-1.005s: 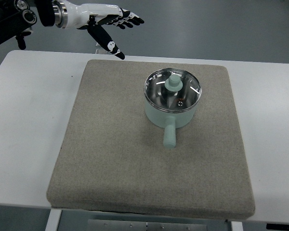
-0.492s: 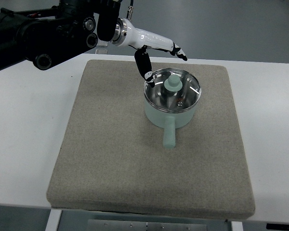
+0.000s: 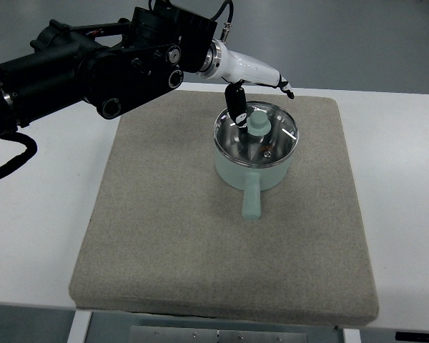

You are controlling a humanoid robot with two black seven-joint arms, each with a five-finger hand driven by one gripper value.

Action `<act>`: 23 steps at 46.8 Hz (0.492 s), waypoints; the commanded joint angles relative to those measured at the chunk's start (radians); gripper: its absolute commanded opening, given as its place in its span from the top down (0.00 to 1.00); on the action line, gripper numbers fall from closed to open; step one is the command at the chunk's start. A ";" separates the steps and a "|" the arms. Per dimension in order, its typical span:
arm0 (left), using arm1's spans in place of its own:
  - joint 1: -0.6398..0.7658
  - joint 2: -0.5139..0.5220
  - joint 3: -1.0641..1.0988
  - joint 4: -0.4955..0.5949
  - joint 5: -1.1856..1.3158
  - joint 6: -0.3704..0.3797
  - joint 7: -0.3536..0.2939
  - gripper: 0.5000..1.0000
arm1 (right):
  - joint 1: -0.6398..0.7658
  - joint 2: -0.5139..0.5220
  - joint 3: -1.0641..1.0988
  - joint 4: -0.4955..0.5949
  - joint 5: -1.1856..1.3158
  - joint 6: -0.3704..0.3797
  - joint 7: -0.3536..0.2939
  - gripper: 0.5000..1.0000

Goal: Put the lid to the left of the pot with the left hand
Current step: 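Lower the left hand onto the lid and grasp its mint-green knob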

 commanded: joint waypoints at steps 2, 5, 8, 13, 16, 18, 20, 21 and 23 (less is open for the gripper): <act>-0.001 -0.002 -0.001 0.000 0.034 0.000 -0.001 0.25 | 0.000 0.000 0.000 0.000 0.000 0.000 0.000 0.15; -0.001 -0.002 0.000 0.000 0.044 0.000 -0.001 0.32 | 0.000 0.000 0.000 0.000 0.000 0.000 0.000 0.15; -0.001 -0.002 0.000 0.000 0.045 0.000 -0.001 0.35 | 0.000 0.000 0.000 0.000 0.000 0.000 0.000 0.15; -0.003 -0.002 0.000 -0.001 0.045 0.000 -0.003 0.38 | 0.000 0.000 0.000 0.000 0.000 0.000 0.000 0.15; -0.003 -0.002 0.000 -0.010 0.044 -0.005 -0.003 0.42 | 0.000 0.000 0.000 0.000 0.000 0.000 0.000 0.15; -0.003 -0.002 0.000 -0.012 0.045 -0.005 -0.003 0.43 | 0.000 0.000 0.000 0.000 0.000 0.000 0.000 0.15; -0.003 -0.002 0.000 -0.012 0.045 -0.005 -0.003 0.43 | 0.000 0.000 0.000 0.000 0.000 0.000 0.000 0.15; -0.003 -0.002 0.002 -0.012 0.047 -0.005 -0.003 0.43 | 0.000 0.000 0.000 0.000 0.000 0.000 0.000 0.15; -0.003 -0.002 0.003 -0.012 0.047 -0.006 -0.003 0.45 | 0.000 0.000 0.000 0.000 0.000 0.000 0.000 0.15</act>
